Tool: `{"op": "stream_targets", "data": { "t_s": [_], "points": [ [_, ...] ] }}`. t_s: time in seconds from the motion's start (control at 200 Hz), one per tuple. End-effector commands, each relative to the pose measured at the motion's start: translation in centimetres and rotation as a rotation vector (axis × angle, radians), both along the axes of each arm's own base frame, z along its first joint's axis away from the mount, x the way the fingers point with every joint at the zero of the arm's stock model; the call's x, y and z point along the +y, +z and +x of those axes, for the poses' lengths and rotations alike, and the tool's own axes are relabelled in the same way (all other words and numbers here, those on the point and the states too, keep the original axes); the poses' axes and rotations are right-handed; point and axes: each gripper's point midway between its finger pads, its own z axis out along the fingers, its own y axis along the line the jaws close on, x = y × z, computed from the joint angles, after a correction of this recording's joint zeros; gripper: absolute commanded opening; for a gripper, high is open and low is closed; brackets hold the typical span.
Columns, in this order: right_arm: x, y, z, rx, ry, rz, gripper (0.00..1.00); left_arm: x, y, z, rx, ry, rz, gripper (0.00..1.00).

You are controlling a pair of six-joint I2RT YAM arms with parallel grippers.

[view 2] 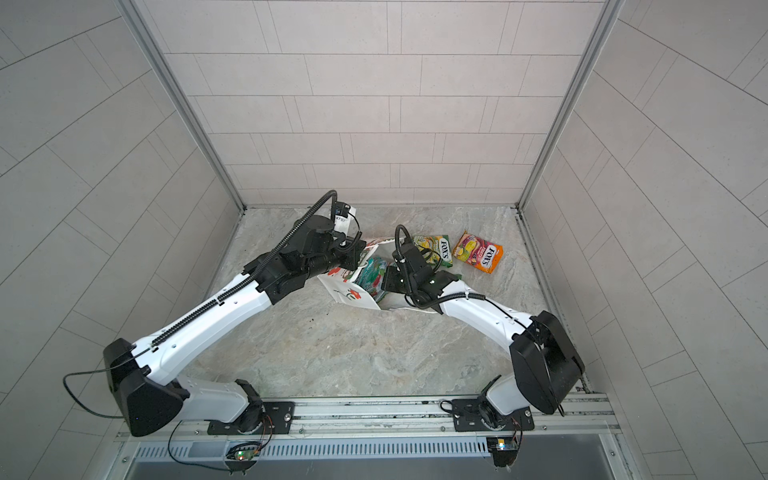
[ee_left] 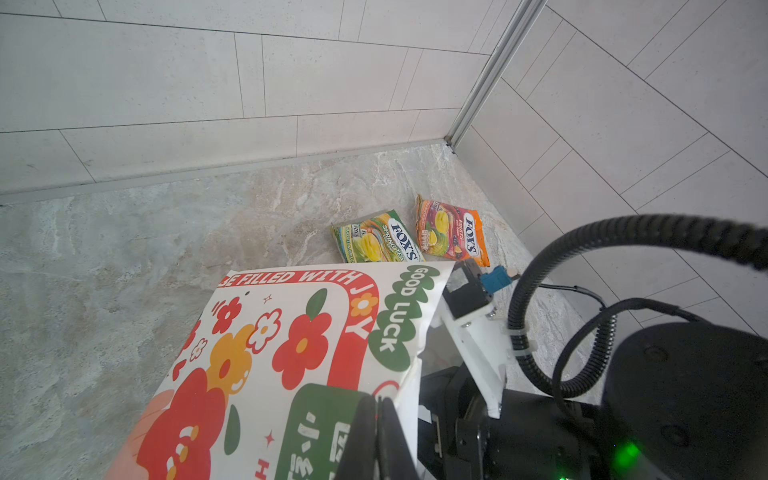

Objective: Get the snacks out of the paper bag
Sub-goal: 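Grasp the teal FOX'S Mint Blossom bag inside the paper bag with the right gripper, then pull the teal Mint Blossom bag out of the paper bag with the right gripper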

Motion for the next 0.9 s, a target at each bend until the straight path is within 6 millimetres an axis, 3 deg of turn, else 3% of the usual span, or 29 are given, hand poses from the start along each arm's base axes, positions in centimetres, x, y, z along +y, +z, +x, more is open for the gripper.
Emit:
{"op": "stream_targets", "data": {
  "t_s": [0.0, 0.465, 0.891],
  "points": [
    [-1.0, 2.2, 0.2, -0.062, -0.012, 0.010, 0.00, 0.5, 0.7, -0.4, -0.015, 0.000, 0.012, 0.00],
    [-2.1, 9.0, -1.3, -0.264, 0.081, 0.043, 0.00, 0.1, 0.4, -0.4, -0.004, -0.011, 0.002, 0.00],
    [-3.1, 13.9, -3.0, -0.370, 0.175, 0.086, 0.00, 0.0, 0.4, -0.6, 0.004, -0.015, -0.009, 0.00]
  ]
}}
